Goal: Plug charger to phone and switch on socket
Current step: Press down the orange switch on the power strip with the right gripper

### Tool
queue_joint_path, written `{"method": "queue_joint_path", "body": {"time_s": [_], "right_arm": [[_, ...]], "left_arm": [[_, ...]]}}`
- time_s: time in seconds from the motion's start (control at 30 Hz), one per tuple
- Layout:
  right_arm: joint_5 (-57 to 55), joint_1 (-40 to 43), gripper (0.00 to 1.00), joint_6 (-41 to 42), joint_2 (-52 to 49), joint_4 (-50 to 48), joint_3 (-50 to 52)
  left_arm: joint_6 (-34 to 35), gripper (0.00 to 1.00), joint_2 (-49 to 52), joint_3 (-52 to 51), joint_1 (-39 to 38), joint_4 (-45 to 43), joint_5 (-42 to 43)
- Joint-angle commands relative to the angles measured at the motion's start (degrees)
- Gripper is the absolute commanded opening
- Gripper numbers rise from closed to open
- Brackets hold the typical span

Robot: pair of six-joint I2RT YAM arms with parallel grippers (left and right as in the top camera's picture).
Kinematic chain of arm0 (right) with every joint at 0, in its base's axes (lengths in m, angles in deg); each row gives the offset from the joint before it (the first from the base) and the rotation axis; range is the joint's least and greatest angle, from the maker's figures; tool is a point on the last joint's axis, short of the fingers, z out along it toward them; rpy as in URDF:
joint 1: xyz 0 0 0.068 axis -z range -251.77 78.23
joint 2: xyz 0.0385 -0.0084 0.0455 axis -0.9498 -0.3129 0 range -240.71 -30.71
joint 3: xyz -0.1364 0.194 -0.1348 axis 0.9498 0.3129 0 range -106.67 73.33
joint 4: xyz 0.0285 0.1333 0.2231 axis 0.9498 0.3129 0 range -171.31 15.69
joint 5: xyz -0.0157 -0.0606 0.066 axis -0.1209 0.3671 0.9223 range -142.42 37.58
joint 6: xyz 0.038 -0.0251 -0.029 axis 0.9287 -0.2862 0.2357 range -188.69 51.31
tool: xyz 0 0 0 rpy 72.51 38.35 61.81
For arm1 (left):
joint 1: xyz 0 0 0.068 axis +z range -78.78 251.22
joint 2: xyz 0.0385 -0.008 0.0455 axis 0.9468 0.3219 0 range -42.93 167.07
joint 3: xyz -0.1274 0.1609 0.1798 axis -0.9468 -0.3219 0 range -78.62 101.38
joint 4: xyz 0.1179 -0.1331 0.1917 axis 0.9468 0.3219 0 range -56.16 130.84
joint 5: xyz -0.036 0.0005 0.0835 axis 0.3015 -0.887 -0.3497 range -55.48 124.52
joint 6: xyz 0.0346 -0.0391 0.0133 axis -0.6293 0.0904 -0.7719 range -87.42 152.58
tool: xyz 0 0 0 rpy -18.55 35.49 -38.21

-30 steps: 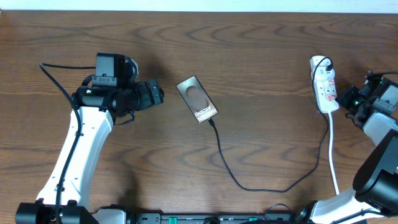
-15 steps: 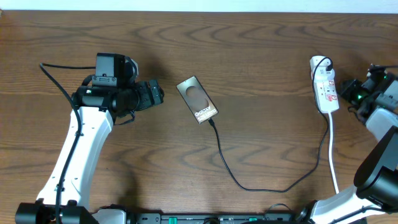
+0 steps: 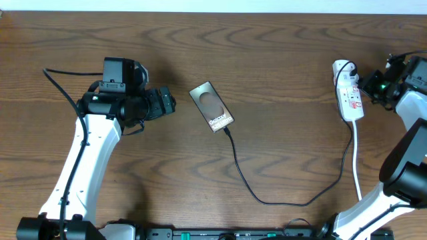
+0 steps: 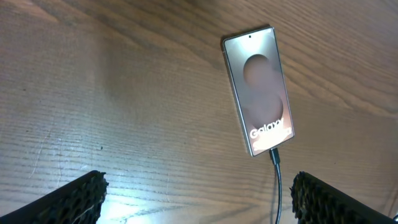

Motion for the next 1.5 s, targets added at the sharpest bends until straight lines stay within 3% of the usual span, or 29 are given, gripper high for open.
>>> {"method": "queue_joint_path", "body": {"time_s": [0.0, 0.53, 1.47], "right_arm": [[-1.66, -0.55, 0.01, -0.35, -1.44, 0.48, -0.94], [-3.1, -0.57, 0.01, -0.33, -4.24, -1.53, -0.94], [2.75, -8.37, 0.01, 1.01, -8.44, 5.55, -0.94]], "left_arm": [[-1.38, 0.95, -0.31, 0.52, -0.09, 0.13, -0.76], [-1.36, 0.95, -0.31, 0.52, -0.09, 0.13, -0.76], [-1.36, 0.95, -0.31, 0.52, -0.07, -0.04, -0.76]]}}
